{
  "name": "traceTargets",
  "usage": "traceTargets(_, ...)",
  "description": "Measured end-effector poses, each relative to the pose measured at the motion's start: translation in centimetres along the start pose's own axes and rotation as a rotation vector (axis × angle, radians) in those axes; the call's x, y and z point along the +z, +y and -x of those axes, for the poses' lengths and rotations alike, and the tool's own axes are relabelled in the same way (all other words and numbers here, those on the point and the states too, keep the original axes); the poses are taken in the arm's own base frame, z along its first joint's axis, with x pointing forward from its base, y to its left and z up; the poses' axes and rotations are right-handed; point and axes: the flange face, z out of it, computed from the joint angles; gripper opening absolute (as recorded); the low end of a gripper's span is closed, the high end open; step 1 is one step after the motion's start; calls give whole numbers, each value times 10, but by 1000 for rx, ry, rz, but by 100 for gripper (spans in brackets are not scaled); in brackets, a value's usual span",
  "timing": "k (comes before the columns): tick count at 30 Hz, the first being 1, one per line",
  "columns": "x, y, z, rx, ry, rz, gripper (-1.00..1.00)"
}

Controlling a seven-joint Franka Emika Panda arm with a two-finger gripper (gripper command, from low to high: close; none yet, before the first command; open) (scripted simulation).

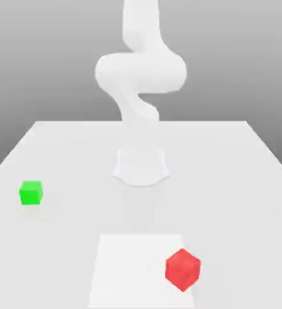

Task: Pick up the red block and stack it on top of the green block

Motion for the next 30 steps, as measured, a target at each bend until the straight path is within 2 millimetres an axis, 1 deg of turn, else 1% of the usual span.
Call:
traceTargets(3, 68, 1, 13, -82, -97, 39, 0)
traceTargets(6, 130, 7, 34, -163, -189, 77, 0)
traceTargets(10, 207, 21, 73, -273, -307, 128, 0)
traceTargets(14, 273, 43, 120, -386, -421, 180, 0)
traceTargets(18, 328, 73, 175, -507, -533, 232, 0)
traceTargets(20, 351, 91, 203, -570, -588, 259, 0)
traceTargets(22, 370, 114, 228, -625, -640, 290, 0)
traceTargets(24, 389, 129, 244, -648, -661, 302, 0)
traceTargets(28, 424, 152, 268, -654, -668, 306, 0)
traceTargets(29, 428, 156, 271, -654, -668, 306, -100)
traceTargets(30, 428, 156, 271, -654, -668, 306, -100)
